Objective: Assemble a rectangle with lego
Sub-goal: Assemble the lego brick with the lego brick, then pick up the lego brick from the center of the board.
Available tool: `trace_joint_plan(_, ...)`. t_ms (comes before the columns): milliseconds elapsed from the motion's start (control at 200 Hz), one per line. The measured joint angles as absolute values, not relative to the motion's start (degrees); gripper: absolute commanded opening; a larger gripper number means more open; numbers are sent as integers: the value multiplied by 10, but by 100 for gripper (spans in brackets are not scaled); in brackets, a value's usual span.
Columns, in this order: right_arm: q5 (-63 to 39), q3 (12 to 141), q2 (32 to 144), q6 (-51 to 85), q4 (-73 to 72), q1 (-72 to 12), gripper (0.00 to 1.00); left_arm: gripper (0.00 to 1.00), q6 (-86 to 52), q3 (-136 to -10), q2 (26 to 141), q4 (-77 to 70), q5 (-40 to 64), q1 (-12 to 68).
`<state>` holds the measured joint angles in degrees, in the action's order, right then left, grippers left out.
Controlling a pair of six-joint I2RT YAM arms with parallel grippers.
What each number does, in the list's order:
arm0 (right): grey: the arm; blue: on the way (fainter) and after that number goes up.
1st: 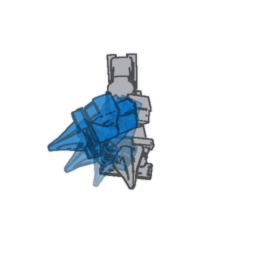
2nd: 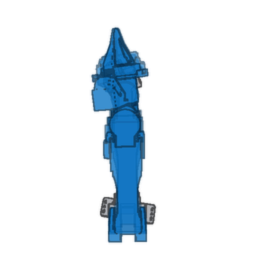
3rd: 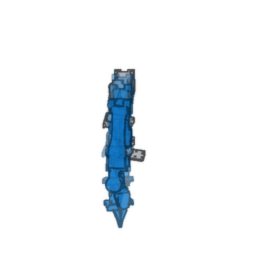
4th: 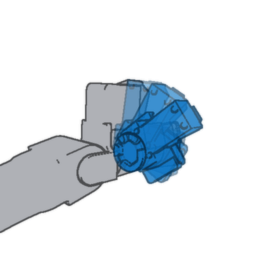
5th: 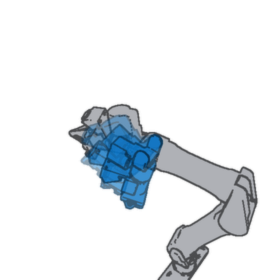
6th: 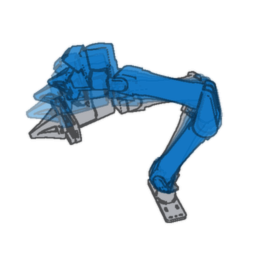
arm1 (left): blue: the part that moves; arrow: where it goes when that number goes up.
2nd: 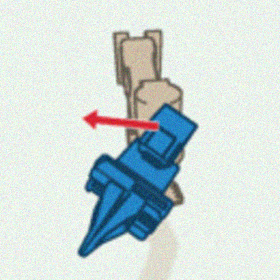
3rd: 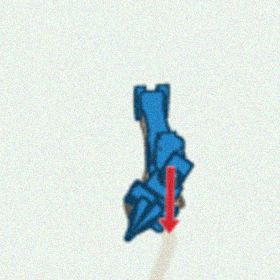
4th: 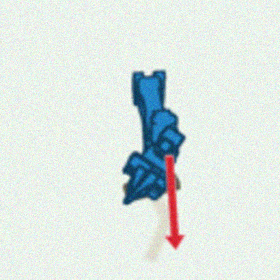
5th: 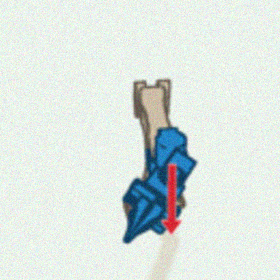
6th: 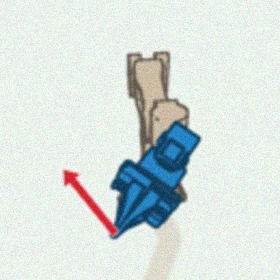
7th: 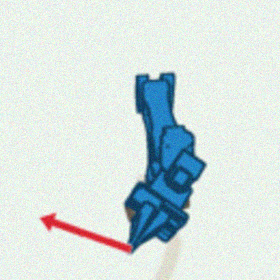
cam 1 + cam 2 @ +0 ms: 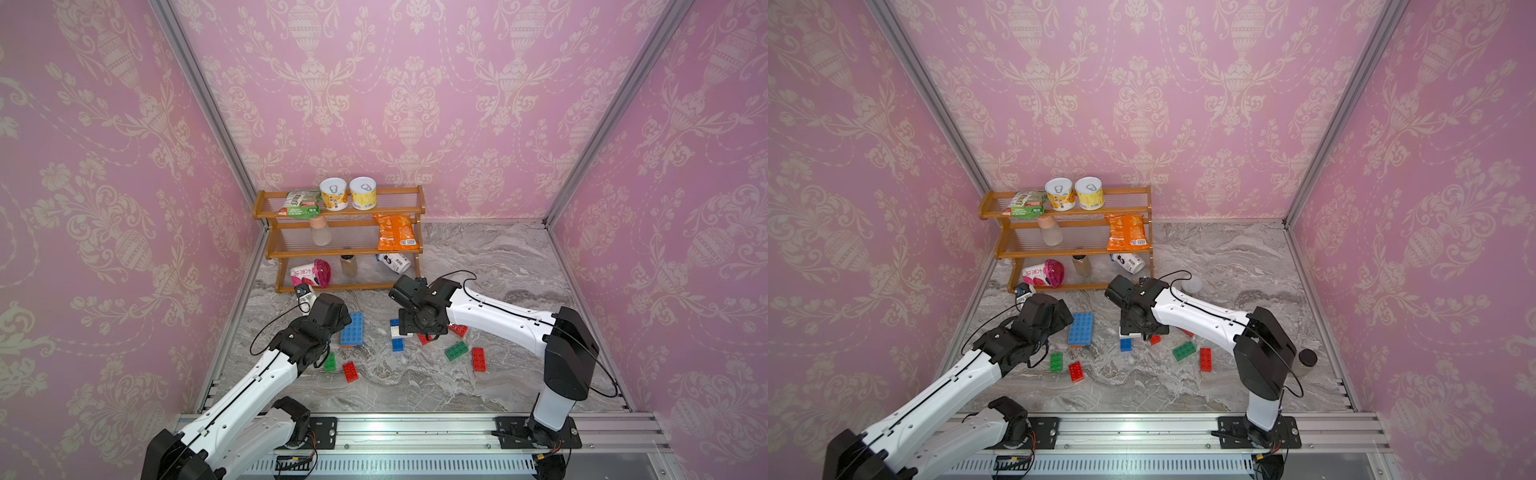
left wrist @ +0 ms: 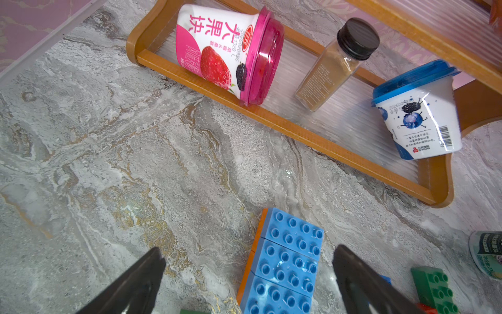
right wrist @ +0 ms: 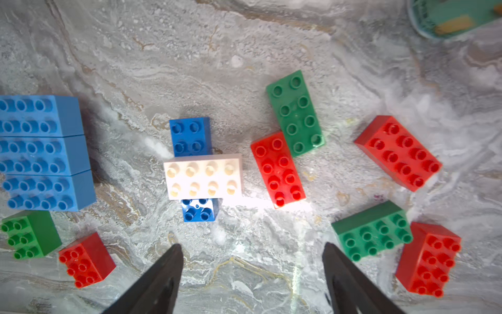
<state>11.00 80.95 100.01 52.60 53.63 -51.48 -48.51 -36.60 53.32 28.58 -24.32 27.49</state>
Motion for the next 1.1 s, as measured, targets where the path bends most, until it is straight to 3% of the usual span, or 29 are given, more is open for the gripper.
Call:
trace_joint_plan(285, 124, 700, 945, 544, 539, -475, 84, 99, -485, -366, 540, 285, -243, 275)
trace_joint_plan(575, 111, 627, 944, 450, 521, -449, 99, 99, -485, -366, 549, 285, -243, 275)
trace_joint_plan(1101, 77, 599, 945, 321, 478, -418, 99, 99, -486, -366, 548, 285, -243, 275)
